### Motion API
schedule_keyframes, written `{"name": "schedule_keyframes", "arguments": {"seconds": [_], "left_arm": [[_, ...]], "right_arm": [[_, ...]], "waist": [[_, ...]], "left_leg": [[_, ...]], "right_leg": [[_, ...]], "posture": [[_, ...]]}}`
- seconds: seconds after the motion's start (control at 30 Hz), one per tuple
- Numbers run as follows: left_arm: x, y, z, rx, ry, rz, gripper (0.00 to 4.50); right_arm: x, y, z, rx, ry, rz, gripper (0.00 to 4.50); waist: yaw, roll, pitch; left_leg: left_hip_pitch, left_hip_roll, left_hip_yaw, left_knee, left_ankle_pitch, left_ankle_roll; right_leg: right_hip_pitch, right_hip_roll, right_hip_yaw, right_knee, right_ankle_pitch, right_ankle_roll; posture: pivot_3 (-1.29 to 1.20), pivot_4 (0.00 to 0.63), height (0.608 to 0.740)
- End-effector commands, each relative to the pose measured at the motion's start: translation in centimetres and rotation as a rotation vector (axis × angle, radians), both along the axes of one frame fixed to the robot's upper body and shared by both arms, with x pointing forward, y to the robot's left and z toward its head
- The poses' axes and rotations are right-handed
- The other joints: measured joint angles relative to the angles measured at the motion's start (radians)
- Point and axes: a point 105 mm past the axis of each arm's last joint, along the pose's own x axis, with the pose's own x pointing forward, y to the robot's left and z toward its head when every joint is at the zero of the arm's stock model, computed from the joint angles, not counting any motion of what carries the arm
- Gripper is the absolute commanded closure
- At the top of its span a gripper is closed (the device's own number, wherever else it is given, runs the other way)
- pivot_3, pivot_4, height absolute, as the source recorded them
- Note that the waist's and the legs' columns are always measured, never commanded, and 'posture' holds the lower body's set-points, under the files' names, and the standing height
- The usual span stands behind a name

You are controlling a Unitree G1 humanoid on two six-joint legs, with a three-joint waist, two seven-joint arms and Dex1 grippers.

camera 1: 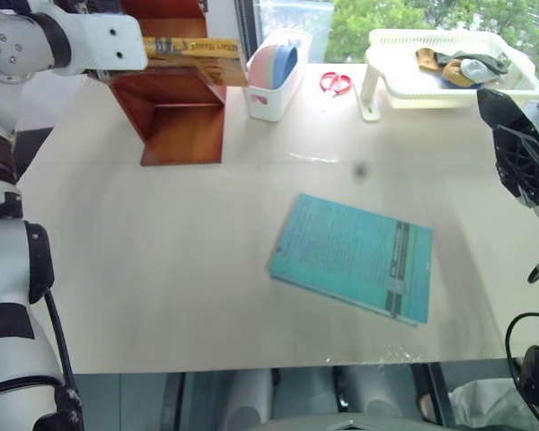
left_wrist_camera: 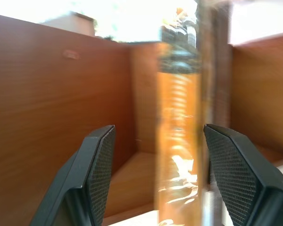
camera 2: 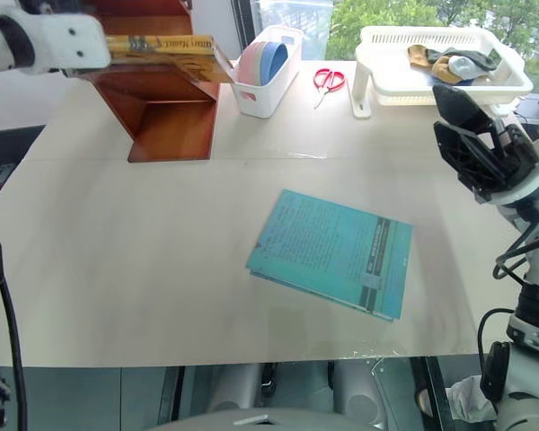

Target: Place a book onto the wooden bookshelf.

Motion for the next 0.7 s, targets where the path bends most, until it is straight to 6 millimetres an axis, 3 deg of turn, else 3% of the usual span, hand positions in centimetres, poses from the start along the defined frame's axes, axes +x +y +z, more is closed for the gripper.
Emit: {"name": "schedule_keyframes", "arguments": {"seconds": [0.03,0.17,0.47,0.63,0.67,0.7], "left_arm": [[-2.7,-0.3,3.0,-0.06,-0.167,-0.074,1.33],[-4.7,0.3,2.2,-0.167,-0.193,-0.085,1.33],[-5.6,-1.0,-3.4,-0.48,-0.086,-0.101,1.33],[-4.8,-3.8,-10.2,-0.866,0.233,-0.165,1.33],[-5.0,-4.5,-11.6,-0.976,0.305,-0.182,1.33],[-5.8,-5.6,-14.4,-0.973,0.431,-0.18,1.33]], "right_arm": [[-0.9,-0.7,1.0,-0.007,-0.036,-0.019,0.0],[-0.7,-1.0,0.7,-0.03,-0.006,-0.022,0.0],[-0.6,-1.6,1.2,-0.07,0.007,-0.027,0.0],[-1.0,-1.7,-0.5,-0.159,0.054,-0.054,0.0],[-1.1,-1.8,-1.6,-0.209,0.077,-0.072,0.0],[-1.3,-2.2,-3.2,-0.259,0.118,-0.095,0.0]], "waist": [[0.0,0.0,0.0],[0.001,0.0,0.0],[0.012,0.0,0.0],[0.023,0.001,-0.002],[0.025,0.001,-0.002],[0.026,0.001,-0.002]], "left_leg": [[0.0,0.0,0.0,0.0,0.0,0.0],[0.0,0.001,-0.001,0.002,0.0,0.0],[0.0,0.004,0.0,0.006,0.0,0.0],[0.0,0.004,-0.001,0.008,0.0,0.0],[0.0,0.004,-0.001,0.008,0.0,0.0],[0.0,0.004,-0.002,0.008,0.0,0.0]], "right_leg": [[0.0,0.0,0.0,0.0,0.0,0.0],[0.0,0.0,0.0,0.001,0.0,0.0],[0.002,0.0,-0.002,0.004,0.0,0.0],[0.002,0.0,-0.001,0.004,0.0,0.0],[0.002,0.001,-0.001,0.004,0.0,0.0],[0.002,0.001,-0.001,0.004,0.0,0.0]], "posture": [[0.0,0.15,0.74],[0.0,0.15,0.74],[0.0,0.15,0.74],[0.0,0.15,0.74],[0.0,0.15,0.74],[0.0,0.15,0.74]]}}
